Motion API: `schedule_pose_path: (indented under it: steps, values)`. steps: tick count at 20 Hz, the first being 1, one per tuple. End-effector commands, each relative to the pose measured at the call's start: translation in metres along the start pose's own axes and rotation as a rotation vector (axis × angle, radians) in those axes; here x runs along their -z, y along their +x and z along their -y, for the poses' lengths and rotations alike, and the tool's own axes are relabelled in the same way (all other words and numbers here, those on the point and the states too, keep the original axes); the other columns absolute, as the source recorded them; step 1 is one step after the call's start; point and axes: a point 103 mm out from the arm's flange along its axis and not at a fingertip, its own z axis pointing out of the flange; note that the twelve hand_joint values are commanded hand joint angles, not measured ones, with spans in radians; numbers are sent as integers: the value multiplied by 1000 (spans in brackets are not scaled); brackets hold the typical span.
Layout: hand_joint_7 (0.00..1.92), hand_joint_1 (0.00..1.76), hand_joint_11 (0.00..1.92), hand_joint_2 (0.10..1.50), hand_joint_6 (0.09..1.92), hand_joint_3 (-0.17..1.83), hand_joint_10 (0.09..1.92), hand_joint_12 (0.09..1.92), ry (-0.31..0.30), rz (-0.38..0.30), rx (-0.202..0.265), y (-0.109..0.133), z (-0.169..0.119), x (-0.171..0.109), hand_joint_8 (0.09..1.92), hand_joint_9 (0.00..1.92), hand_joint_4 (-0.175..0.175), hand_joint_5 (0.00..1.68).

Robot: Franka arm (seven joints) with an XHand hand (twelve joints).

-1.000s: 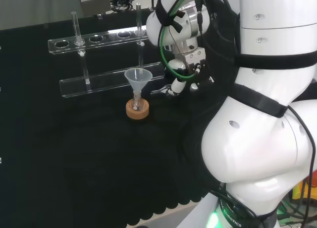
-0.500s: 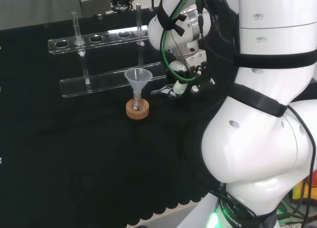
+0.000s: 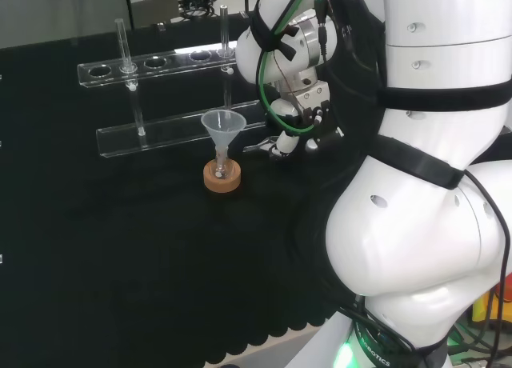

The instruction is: Pick up the weighing funnel.

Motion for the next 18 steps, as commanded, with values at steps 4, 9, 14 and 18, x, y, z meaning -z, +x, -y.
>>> schedule_pose_path:
  steps: [4,9,14,18]
  values:
    - [655,883,515,642,754,617,558,1267,-1,13,9,5,-2,-3,766,864,-30,618]
    - [688,892,521,643,783,621,557,1264,-2,15,14,5,-3,-4,765,871,-20,673]
    - [723,902,536,640,796,628,548,1250,3,23,9,7,-3,-6,744,886,-16,700]
    - [733,908,540,641,799,630,544,1248,2,16,15,6,-4,-6,737,893,-16,706]
